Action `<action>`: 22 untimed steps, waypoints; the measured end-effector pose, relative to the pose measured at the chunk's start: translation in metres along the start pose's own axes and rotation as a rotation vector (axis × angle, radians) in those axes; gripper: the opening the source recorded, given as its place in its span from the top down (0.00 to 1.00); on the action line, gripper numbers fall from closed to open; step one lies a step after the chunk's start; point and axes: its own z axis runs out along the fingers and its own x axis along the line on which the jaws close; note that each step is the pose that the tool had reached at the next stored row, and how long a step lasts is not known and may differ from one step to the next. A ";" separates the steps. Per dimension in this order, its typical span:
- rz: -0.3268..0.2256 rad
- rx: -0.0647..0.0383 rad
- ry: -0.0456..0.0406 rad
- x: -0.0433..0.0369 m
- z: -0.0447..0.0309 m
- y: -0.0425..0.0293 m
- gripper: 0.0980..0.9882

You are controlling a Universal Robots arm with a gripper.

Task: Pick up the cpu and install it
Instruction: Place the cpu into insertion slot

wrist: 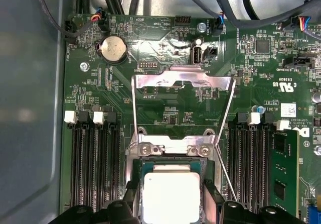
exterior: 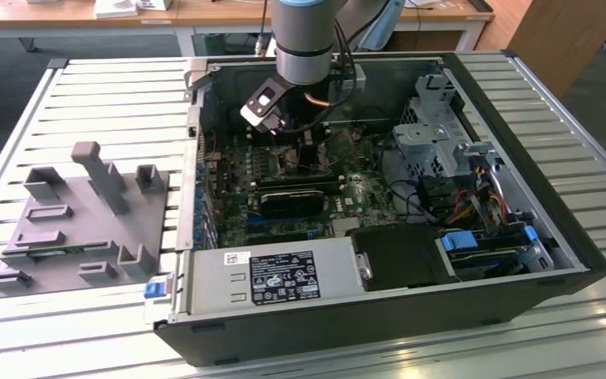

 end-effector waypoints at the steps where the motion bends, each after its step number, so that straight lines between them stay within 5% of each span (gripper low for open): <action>1: 0.000 0.000 0.0001 0.0000 0.0000 0.0002 0.42; 6: 0.000 0.001 -0.0002 -0.0010 0.0000 0.0005 0.51; 22: 0.001 0.000 0.0002 -0.0009 -0.0001 0.0006 0.42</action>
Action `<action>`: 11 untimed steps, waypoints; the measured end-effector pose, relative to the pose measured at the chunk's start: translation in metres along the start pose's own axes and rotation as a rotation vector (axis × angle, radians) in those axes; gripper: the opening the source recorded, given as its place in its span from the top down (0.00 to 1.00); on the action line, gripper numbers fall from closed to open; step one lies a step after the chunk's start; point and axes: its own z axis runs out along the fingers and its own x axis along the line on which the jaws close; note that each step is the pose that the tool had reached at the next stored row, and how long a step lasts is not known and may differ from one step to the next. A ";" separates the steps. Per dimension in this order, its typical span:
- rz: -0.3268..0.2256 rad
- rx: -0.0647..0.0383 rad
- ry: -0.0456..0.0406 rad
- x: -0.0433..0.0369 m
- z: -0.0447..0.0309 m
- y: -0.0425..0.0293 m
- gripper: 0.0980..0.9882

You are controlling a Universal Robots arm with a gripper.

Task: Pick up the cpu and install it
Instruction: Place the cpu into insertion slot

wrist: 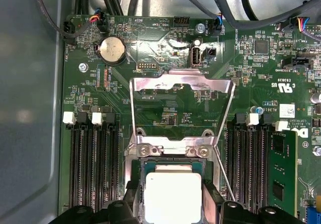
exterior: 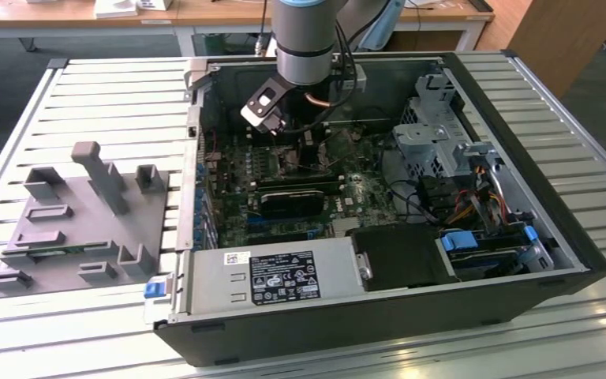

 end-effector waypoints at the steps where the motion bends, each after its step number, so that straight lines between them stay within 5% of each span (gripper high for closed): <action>1: 0.000 0.000 0.0000 0.0000 -0.0005 0.0000 0.42; 8: 0.000 0.000 0.0001 0.0000 -0.0061 0.0002 0.44; 11: 0.000 0.000 0.0001 -0.0001 -0.0089 0.0002 0.58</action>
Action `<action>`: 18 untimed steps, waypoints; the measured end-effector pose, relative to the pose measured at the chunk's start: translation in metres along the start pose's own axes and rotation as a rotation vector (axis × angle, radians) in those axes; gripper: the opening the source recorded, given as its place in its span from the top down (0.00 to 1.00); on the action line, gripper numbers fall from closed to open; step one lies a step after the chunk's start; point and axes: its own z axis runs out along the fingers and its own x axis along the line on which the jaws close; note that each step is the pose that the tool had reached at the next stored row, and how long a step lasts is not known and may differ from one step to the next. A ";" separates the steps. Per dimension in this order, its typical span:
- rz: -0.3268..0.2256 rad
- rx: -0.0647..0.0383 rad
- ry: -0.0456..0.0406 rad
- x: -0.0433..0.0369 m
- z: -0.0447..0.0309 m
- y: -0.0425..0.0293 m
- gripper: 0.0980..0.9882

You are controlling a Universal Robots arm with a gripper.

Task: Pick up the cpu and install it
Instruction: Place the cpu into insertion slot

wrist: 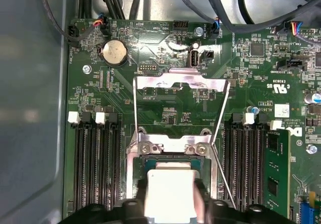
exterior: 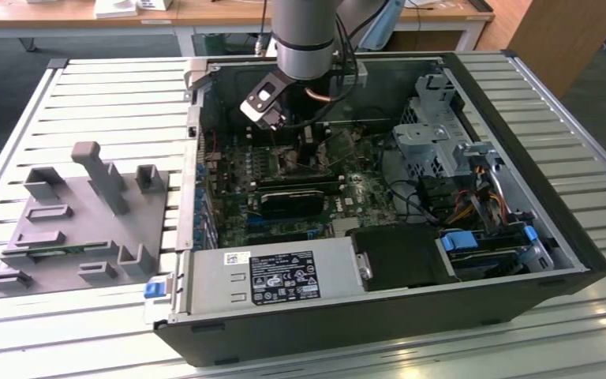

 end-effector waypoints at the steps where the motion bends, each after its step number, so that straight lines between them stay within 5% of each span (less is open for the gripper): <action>1: 0.000 0.000 0.0001 0.0000 -0.0006 0.0000 0.64; 5: 0.000 0.000 -0.0001 0.0000 -0.0028 0.0001 0.78; 8: 0.000 0.001 -0.0004 -0.0001 -0.0043 0.0001 0.97; 18: 0.000 0.000 -0.0007 -0.0002 -0.0128 0.0003 0.99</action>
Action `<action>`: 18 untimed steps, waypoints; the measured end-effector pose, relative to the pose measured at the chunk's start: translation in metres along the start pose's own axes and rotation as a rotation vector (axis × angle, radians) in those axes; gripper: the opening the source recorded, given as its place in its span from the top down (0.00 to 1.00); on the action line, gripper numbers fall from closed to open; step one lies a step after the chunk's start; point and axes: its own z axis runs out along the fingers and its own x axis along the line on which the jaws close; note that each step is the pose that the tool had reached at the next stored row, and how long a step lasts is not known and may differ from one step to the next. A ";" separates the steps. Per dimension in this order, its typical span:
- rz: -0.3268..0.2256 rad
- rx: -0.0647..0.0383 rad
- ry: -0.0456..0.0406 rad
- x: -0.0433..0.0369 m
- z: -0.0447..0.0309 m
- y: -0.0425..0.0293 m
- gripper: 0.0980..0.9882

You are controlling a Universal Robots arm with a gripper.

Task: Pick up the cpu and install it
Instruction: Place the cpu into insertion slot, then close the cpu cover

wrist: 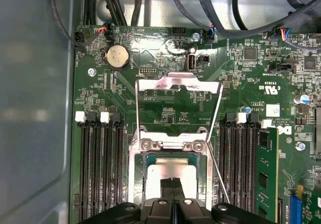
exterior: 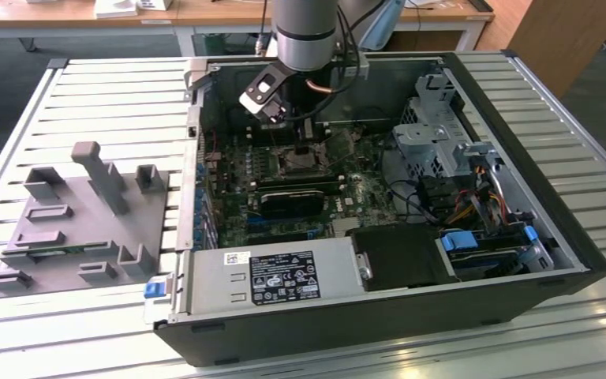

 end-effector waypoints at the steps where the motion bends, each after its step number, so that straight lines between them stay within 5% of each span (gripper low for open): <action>1: 0.000 0.000 -0.0001 0.0000 -0.0004 0.0000 0.99; 10: 0.000 0.000 -0.0001 -0.0001 -0.0049 0.0001 0.99; 18: 0.000 0.000 -0.0001 -0.0002 -0.0162 0.0004 0.99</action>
